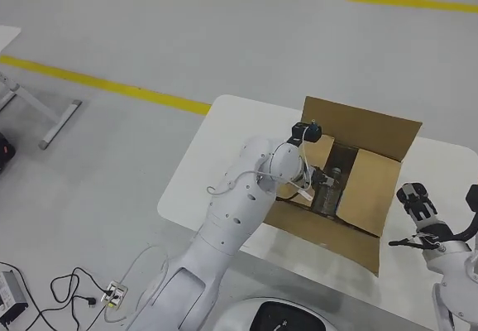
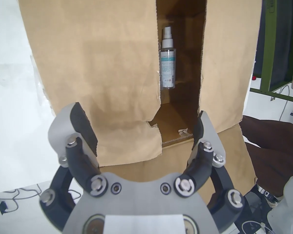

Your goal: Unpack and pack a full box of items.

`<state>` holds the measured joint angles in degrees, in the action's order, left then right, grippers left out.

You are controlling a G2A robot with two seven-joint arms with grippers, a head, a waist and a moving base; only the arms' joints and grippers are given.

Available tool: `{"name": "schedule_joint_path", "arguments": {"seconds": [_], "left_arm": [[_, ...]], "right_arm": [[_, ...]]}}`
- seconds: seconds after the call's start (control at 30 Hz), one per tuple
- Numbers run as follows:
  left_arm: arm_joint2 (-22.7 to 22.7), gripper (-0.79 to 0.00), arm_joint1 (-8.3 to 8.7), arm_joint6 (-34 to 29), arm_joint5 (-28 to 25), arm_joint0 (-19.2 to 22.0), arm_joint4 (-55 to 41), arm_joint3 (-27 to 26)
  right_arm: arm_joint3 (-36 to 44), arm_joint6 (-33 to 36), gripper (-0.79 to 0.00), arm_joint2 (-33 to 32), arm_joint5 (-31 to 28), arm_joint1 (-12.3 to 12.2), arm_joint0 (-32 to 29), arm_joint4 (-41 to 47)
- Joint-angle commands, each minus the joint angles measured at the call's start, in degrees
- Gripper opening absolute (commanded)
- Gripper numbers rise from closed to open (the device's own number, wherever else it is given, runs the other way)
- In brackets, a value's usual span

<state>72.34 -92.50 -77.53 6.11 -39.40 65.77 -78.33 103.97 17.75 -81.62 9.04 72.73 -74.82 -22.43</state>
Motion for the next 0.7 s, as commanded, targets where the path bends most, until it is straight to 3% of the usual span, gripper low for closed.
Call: {"name": "schedule_joint_path", "arguments": {"seconds": [0.0, 0.07, 0.2, 0.27, 0.33, 0.47, 0.67], "left_arm": [[0.4, 0.0, 0.24, 0.8, -0.6, -0.8, 0.8, -2.0], [0.7, 0.0, 0.56, 2.2, -0.9, -1.5, 2.4, -3.9], [-1.9, 0.0, 1.44, 9.1, -3.5, -4.5, 15.0, -9.5], [-2.8, 0.0, 1.91, 13.9, -5.6, -6.8, 20.1, -13.1], [-3.2, 0.0, 2.33, 20.1, -4.4, -9.8, 26.1, -16.5], [-3.4, 0.0, 2.71, 28.3, -5.8, -15.0, 26.3, -21.4], [-3.3, 0.0, 2.73, 28.8, -6.0, -15.4, 26.0, -21.7]], "right_arm": [[0.1, -2.0, -0.785, 0.6, -1.4, 0.1, -0.2, 0.0], [0.1, -3.6, -0.785, 1.0, -3.1, 0.3, -0.2, 0.4], [-0.2, -6.7, -0.785, 1.1, -6.4, 0.4, -0.4, 0.2], [-0.6, -7.5, -0.785, 1.1, -7.6, 0.4, -0.5, 0.4], [-0.9, -7.8, -0.785, 1.1, -8.2, 0.4, -0.5, 0.3], [-1.4, -8.0, -0.785, 1.4, -8.7, 0.5, -0.2, 0.3], [-2.0, -6.9, -0.785, 2.5, -8.9, 0.6, 0.9, -0.3]]}}
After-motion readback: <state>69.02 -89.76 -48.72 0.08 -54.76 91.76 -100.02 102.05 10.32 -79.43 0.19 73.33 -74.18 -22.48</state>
